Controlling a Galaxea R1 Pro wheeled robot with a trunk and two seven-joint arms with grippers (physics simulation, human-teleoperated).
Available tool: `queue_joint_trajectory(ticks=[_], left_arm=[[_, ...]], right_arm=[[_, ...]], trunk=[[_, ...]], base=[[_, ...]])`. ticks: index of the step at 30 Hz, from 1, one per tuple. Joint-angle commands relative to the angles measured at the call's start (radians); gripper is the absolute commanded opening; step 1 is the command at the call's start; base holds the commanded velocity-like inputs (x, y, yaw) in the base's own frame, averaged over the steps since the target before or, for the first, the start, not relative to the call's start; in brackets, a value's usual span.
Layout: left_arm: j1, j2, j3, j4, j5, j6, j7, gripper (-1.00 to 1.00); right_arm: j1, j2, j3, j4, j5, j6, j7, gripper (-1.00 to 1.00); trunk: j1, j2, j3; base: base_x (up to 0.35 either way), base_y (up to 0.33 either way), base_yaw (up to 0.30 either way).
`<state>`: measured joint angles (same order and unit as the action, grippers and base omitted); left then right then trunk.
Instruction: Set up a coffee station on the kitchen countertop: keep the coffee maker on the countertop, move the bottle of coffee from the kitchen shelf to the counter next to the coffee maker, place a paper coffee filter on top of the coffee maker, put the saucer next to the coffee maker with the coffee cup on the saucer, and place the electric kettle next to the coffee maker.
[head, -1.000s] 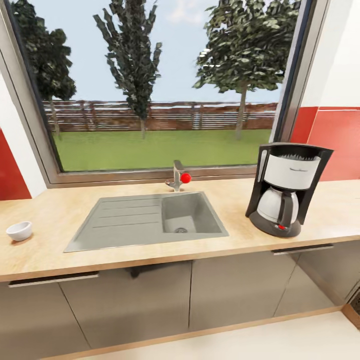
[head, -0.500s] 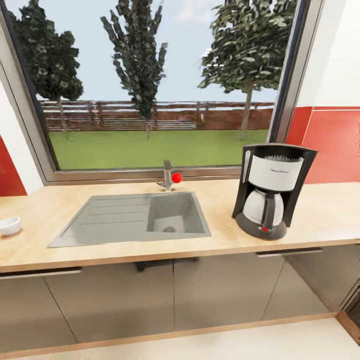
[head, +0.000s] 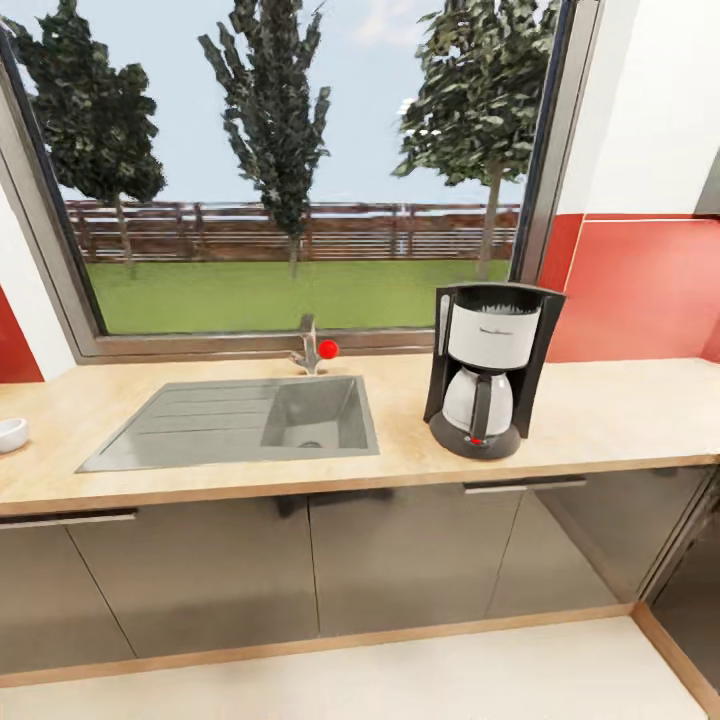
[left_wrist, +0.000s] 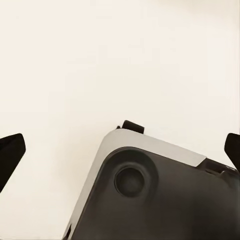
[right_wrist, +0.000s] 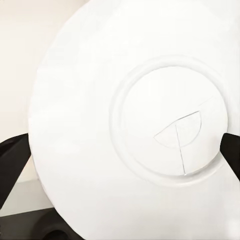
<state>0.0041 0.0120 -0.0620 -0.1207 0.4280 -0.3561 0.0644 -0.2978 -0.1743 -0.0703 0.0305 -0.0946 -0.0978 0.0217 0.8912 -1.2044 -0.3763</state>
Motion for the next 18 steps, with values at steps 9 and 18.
queue_joint_trajectory(ticks=[9, 18], left_arm=[[0.0, 0.0, -0.007, -0.002, 0.003, -0.001, 0.006, 1.0], [0.0, 0.0, -0.007, -0.002, 0.003, -0.001, 0.006, 1.0]], right_arm=[[-0.001, 0.002, -0.006, 0.003, -0.007, -0.005, 0.01, -1.0], [0.0, 0.004, -0.004, 0.003, -0.005, -0.008, 0.01, -1.0]], trunk=[[0.0, -0.001, -0.001], [0.0, -0.001, -0.001]], base=[[-0.225, -0.263, 0.0], [-0.132, -0.291, 0.0]])
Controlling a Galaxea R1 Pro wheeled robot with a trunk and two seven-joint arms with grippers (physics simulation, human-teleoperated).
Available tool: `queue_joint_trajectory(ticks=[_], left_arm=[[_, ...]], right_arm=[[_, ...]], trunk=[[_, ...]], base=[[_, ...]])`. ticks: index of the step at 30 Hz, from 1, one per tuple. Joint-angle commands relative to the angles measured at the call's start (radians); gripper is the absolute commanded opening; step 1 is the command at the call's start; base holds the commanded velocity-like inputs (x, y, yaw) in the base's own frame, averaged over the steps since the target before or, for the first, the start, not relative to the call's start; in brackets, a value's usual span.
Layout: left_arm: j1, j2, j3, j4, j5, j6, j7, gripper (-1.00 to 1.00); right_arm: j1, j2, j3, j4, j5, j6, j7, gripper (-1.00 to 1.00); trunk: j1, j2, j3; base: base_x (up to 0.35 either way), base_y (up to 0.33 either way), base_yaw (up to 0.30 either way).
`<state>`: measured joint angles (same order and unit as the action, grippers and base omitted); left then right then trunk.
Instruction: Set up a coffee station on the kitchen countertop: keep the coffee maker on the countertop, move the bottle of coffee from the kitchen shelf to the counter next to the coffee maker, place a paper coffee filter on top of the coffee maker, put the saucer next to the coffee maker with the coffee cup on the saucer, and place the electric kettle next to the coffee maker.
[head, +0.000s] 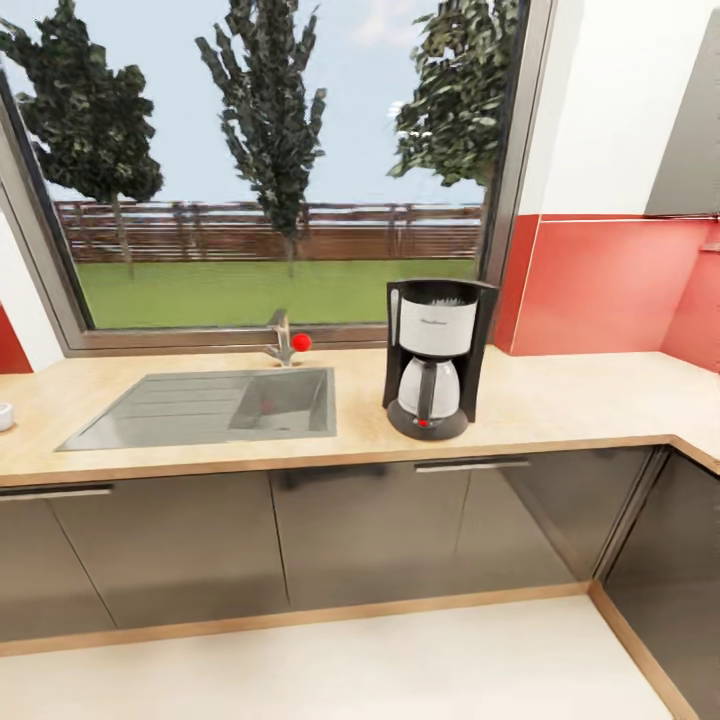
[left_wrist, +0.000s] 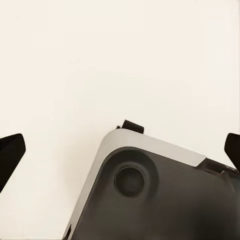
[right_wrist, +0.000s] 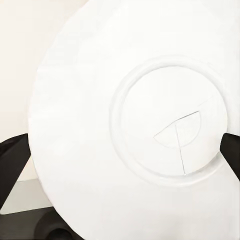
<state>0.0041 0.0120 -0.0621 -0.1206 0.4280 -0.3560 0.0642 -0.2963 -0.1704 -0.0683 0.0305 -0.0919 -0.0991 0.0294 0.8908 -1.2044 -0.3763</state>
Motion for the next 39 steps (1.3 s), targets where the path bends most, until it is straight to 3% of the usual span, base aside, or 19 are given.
queue_joint_trajectory(ticks=[1, 20, 25, 26, 30, 31, 33, 39], left_arm=[[0.0, 0.0, -0.007, -0.002, 0.003, -0.001, 0.006, 1.0], [0.0, 0.0, -0.007, -0.002, 0.004, -0.006, 0.007, 1.0], [0.0, 0.012, 0.009, -0.002, 0.025, -0.004, -0.002, 1.0], [0.0, 0.013, 0.015, -0.002, 0.035, -0.005, -0.003, 1.0], [0.0, 0.01, 0.016, -0.002, 0.035, -0.006, -0.003, 1.0], [0.0, 0.01, 0.016, -0.002, 0.035, -0.006, -0.003, 1.0], [0.0, 0.01, 0.013, -0.002, 0.032, -0.007, -0.003, 1.0], [0.0, 0.011, 0.015, -0.002, 0.035, -0.001, -0.003, 1.0]], right_arm=[[-0.001, 0.0, -0.006, 0.003, -0.008, -0.007, 0.003, -1.0], [0.004, 0.002, -0.004, 0.003, -0.005, -0.031, 0.003, -1.0], [0.007, 0.004, -0.002, -0.013, 0.056, -0.019, 0.012, -1.0], [0.008, 0.013, -0.003, -0.132, 0.059, 0.134, 0.001, -1.0], [0.008, 0.025, -0.003, -0.454, 0.06, 0.506, -0.019, -1.0], [0.008, 0.026, -0.003, -0.5, 0.06, 0.55, -0.02, -1.0], [0.008, 0.033, -0.001, -0.683, 0.061, 0.698, -0.027, -1.0], [0.008, 0.075, 0.0, -1.018, 0.063, 0.923, -0.055, -1.0]], trunk=[[0.0, -0.001, -0.001], [0.0, -0.001, -0.001], [0.0, -0.001, -0.001], [0.0, -0.001, -0.001], [0.0, -0.001, -0.001], [0.0, -0.001, -0.001], [0.0, -0.001, -0.001], [0.0, -0.001, -0.001]], base=[[-0.011, -0.321, 0.0], [0.032, -0.274, 0.0], [0.002, -0.009, 0.0], [0.0, 0.0, 0.0], [0.0, 0.0, 0.0], [0.0, 0.0, 0.0], [0.0, 0.0, 0.0], [0.0, 0.0, 0.0]])
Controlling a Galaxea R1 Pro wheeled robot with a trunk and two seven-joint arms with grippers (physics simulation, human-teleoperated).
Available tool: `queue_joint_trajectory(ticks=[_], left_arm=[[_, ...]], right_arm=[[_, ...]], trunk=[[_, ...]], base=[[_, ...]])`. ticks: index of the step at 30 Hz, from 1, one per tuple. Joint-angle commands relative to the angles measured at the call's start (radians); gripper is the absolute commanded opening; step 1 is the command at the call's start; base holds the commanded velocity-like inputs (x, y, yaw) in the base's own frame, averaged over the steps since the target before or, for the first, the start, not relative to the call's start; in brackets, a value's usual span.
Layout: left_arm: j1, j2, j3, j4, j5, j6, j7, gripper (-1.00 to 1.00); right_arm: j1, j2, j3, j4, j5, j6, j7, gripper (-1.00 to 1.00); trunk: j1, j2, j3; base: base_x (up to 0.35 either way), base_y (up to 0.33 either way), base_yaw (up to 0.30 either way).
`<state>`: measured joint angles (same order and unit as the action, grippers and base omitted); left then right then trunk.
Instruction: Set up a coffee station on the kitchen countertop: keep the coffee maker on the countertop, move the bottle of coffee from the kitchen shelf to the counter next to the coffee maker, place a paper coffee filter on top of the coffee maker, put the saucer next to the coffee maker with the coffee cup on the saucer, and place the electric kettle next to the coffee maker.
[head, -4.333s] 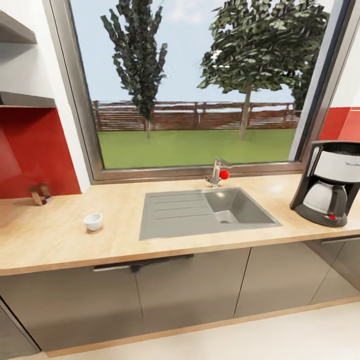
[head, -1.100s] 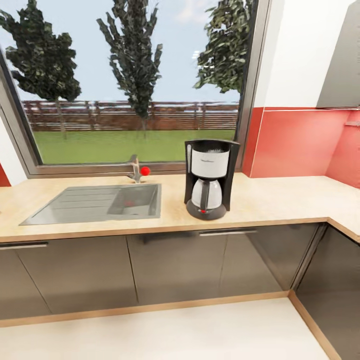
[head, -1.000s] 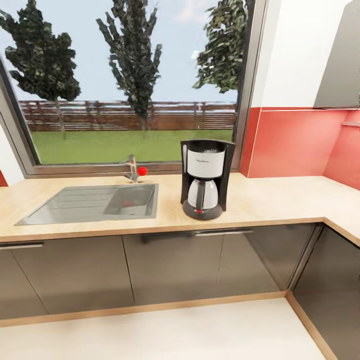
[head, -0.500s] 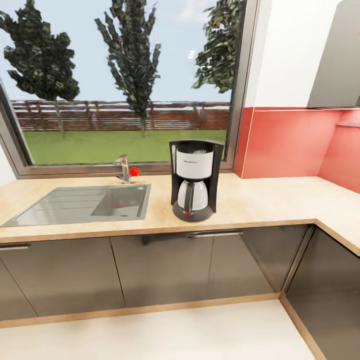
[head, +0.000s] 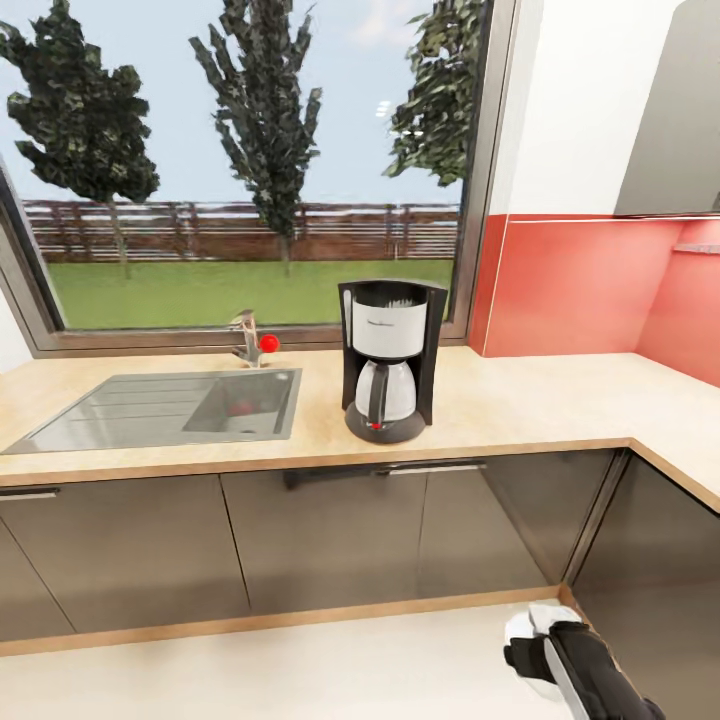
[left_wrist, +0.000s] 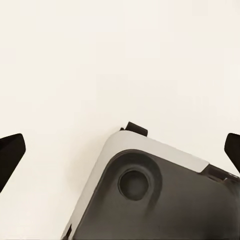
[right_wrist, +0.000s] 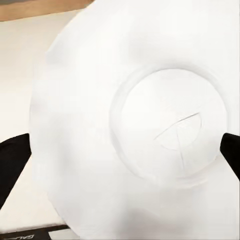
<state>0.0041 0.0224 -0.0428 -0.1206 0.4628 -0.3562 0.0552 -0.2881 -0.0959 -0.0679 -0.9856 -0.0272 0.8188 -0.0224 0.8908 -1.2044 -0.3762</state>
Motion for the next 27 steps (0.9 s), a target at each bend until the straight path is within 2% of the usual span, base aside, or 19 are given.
queue_joint_trajectory(ticks=[1, 5, 7, 8, 11, 15, 18, 20, 21, 22, 24, 27], left_arm=[[0.0, 0.0, -0.003, -0.002, 0.002, 0.003, 0.005, 1.0], [0.0, -0.003, 0.0, -0.002, 0.003, 0.008, 0.005, 1.0], [0.0, -0.004, 0.001, -0.003, 0.003, 0.008, 0.006, 1.0], [0.0, -0.005, 0.001, -0.003, 0.003, 0.009, 0.006, 1.0], [0.0, -0.006, 0.001, -0.002, 0.004, 0.009, 0.005, 1.0], [0.0, -0.009, -0.001, -0.002, 0.007, 0.012, 0.012, 1.0], [0.0, -0.01, -0.002, -0.002, 0.004, 0.014, 0.016, 1.0], [0.0, -0.01, -0.002, -0.002, 0.002, 0.014, 0.016, 1.0], [0.0, -0.011, -0.004, -0.002, -0.001, 0.013, 0.013, 1.0], [0.0, -0.011, -0.006, -0.002, -0.003, 0.01, 0.009, 1.0], [0.0, -0.01, -0.013, -0.002, -0.007, 0.0, 0.004, 1.0], [0.0, -0.011, -0.015, -0.001, -0.008, -0.001, 0.003, 1.0]], right_arm=[[0.0, 0.011, 0.0, -0.063, -0.001, 0.034, -0.025, -1.0], [0.001, 0.029, 0.001, -0.257, 0.0, 0.102, -0.125, -1.0], [-0.01, 0.033, 0.002, -0.365, 0.004, 0.187, -0.169, -1.0], [-0.019, 0.034, 0.002, -0.388, 0.005, 0.213, -0.174, -1.0], [-0.102, 0.034, 0.003, -0.462, 0.003, 0.228, -0.189, -1.0], [-0.269, 0.034, 0.006, -0.483, -0.003, 0.228, -0.193, -1.0], [-0.426, 0.029, 0.042, -0.451, 0.0, 0.228, -0.145, -1.0], [-0.538, 0.026, 0.056, -0.36, 0.024, 0.228, -0.072, -1.0], [-0.675, 0.025, 0.06, -0.171, 0.076, 0.228, 0.019, -1.0], [-0.742, 0.027, 0.061, -0.06, 0.09, 0.228, 0.054, -1.0], [-0.94, 0.039, 0.062, 0.317, 0.107, 0.228, 0.116, -1.0], [-1.058, 0.053, 0.063, 0.545, 0.117, 0.228, 0.147, -1.0]], trunk=[[0.0, -0.001, -0.001], [0.0, -0.001, -0.001], [0.0, -0.001, -0.001], [0.0, -0.001, -0.001], [0.0, -0.001, -0.001], [0.0, -0.001, -0.001], [0.0, -0.001, -0.001], [0.0, -0.001, -0.001], [0.0, -0.001, -0.001], [0.0, -0.001, -0.001], [0.0, -0.001, -0.001], [0.0, -0.001, -0.001]], base=[[0.0, 0.0, 0.0], [0.0, 0.0, 0.0], [0.0, 0.0, 0.0], [0.0, 0.0, 0.0], [0.0, 0.0, 0.0], [0.0, 0.0, 0.0], [0.0, 0.0, 0.0], [0.0, 0.0, 0.0], [0.0, 0.0, 0.0], [0.0, 0.0, 0.0], [0.0, 0.0, 0.0], [0.0, 0.0, 0.0]])
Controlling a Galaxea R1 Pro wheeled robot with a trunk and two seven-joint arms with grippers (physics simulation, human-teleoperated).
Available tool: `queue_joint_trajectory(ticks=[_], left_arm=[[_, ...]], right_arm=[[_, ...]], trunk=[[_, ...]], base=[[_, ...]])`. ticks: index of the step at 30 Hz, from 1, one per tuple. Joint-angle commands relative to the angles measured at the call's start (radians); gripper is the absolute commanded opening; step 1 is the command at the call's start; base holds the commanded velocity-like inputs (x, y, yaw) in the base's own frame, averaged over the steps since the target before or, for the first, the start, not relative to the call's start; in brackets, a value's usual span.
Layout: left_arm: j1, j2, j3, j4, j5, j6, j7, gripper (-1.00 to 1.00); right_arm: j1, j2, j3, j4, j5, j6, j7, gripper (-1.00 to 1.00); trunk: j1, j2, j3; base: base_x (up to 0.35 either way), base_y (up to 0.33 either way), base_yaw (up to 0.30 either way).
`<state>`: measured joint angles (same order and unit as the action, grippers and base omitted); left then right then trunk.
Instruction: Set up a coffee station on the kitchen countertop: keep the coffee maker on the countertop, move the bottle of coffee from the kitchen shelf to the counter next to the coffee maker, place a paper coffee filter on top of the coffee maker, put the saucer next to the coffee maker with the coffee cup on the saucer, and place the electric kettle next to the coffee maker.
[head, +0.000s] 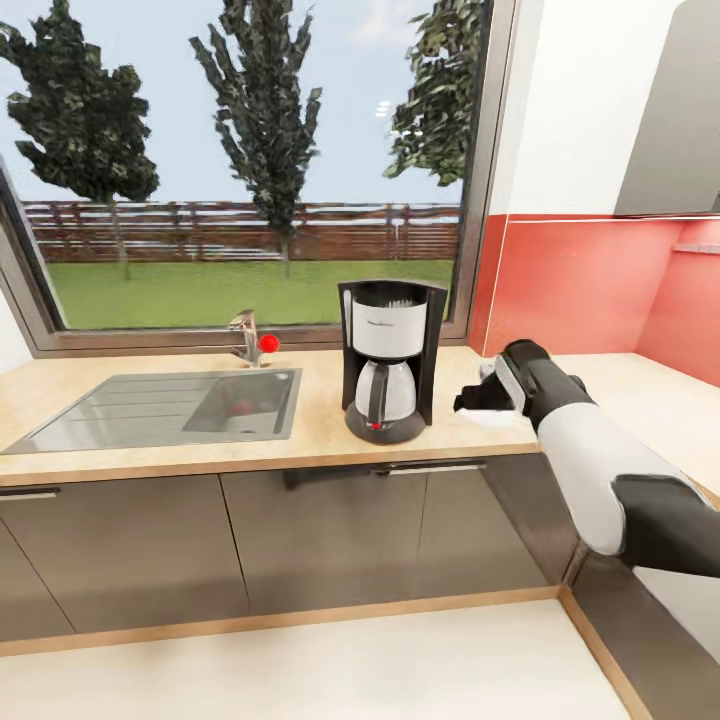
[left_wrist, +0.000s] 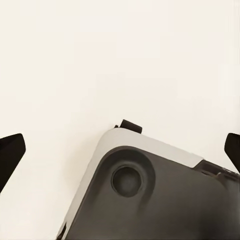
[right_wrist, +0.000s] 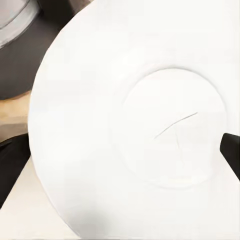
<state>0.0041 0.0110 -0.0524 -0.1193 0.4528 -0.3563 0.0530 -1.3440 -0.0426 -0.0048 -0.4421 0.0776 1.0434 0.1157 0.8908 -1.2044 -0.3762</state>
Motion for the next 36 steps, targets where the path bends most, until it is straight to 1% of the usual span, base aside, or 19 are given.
queue_joint_trajectory(ticks=[1, 2, 3, 5, 8, 12, 19, 22, 24, 25, 27, 29, 31, 33, 35, 36], left_arm=[[0.0, 0.0, -0.006, -0.001, 0.002, -0.003, 0.005, 1.0], [0.0, 0.0, -0.007, 0.001, 0.002, -0.006, 0.005, 1.0], [0.0, -0.002, -0.008, 0.011, 0.001, -0.008, 0.005, 1.0], [0.0, -0.01, -0.014, 0.02, -0.008, -0.009, 0.005, 1.0], [0.0, -0.016, -0.022, 0.027, -0.028, -0.01, 0.005, 1.0], [0.0, -0.018, -0.024, 0.032, -0.038, -0.011, 0.005, 1.0], [0.0, -0.019, -0.026, 0.033, -0.039, -0.01, 0.005, 1.0], [0.0, -0.019, -0.026, 0.033, -0.039, -0.01, 0.005, 1.0], [0.0, -0.02, -0.026, 0.034, -0.039, -0.01, 0.005, 1.0], [0.0, -0.021, -0.026, 0.034, -0.039, -0.011, 0.005, 1.0], [0.0, -0.021, -0.026, 0.035, -0.04, -0.012, 0.005, 1.0], [0.0, -0.023, -0.026, 0.035, -0.04, -0.014, 0.005, 1.0], [0.0, -0.023, -0.026, 0.035, -0.04, -0.014, 0.005, 1.0], [0.0, -0.023, -0.026, 0.035, -0.04, -0.016, 0.005, 1.0], [0.0, -0.023, -0.026, 0.035, -0.04, -0.016, 0.005, 1.0], [0.0, -0.023, -0.026, 0.035, -0.04, -0.018, 0.005, 1.0]], right_arm=[[-0.039, 0.005, 0.0, 0.065, 0.018, 0.004, 0.013, -1.0], [-0.074, 0.011, 0.0, 0.121, 0.027, 0.004, 0.015, -1.0], [-0.12, 0.02, 0.0, 0.198, 0.049, 0.004, 0.018, -1.0], [-0.164, 0.03, 0.0, 0.281, 0.085, 0.004, 0.02, -1.0], [-0.188, 0.034, 0.005, 0.341, 0.114, 0.004, 0.02, -1.0], [-0.195, 0.031, 0.011, 0.393, 0.123, 0.004, 0.011, -1.0], [-0.197, 0.02, 0.012, 0.406, 0.133, 0.004, 0.007, -1.0], [-0.198, 0.001, 0.012, 0.407, 0.135, 0.004, 0.008, -1.0], [-0.198, -0.009, 0.026, 0.412, 0.147, 0.004, 0.008, -1.0], [-0.198, -0.011, 0.046, 0.415, 0.164, 0.004, 0.013, -1.0], [-0.198, -0.01, 0.062, 0.44, 0.191, 0.004, 0.018, -1.0], [-0.198, -0.011, 0.071, 0.468, 0.208, 0.004, 0.022, -1.0], [-0.198, -0.008, 0.073, 0.472, 0.21, 0.004, 0.022, -1.0], [-0.198, 0.006, 0.074, 0.475, 0.213, 0.004, 0.024, -1.0], [-0.198, 0.007, 0.074, 0.476, 0.214, 0.004, 0.023, -1.0], [-0.198, 0.003, 0.074, 0.476, 0.211, 0.004, 0.022, -1.0]], trunk=[[0.0, -0.001, -0.001], [0.0, -0.001, -0.001], [0.0, -0.001, -0.001], [0.0, -0.001, -0.001], [0.0, -0.001, -0.001], [0.0, -0.001, -0.001], [0.0, -0.001, -0.001], [0.0, -0.001, -0.001], [0.0, -0.001, -0.001], [0.0, -0.001, -0.001], [0.0, -0.001, -0.001], [0.0, -0.001, -0.001], [0.0, -0.001, -0.001], [0.0, -0.001, -0.002], [0.0, -0.001, -0.003], [0.0, -0.001, -0.003]], base=[[0.0, 0.0, 0.0], [0.0, 0.0, 0.0], [0.0, 0.0, 0.0], [0.003, 0.0, 0.0], [0.111, 0.0, 0.0], [0.273, 0.0, 0.0], [0.328, -0.022, 0.0], [0.246, -0.226, 0.0], [0.17, -0.285, 0.0], [0.125, -0.304, 0.0], [0.078, -0.204, 0.0], [0.026, -0.068, 0.064], [0.008, -0.022, 0.18], [0.002, -0.006, 0.256], [0.0, -0.001, 0.278], [0.0, 0.0, 0.109]])
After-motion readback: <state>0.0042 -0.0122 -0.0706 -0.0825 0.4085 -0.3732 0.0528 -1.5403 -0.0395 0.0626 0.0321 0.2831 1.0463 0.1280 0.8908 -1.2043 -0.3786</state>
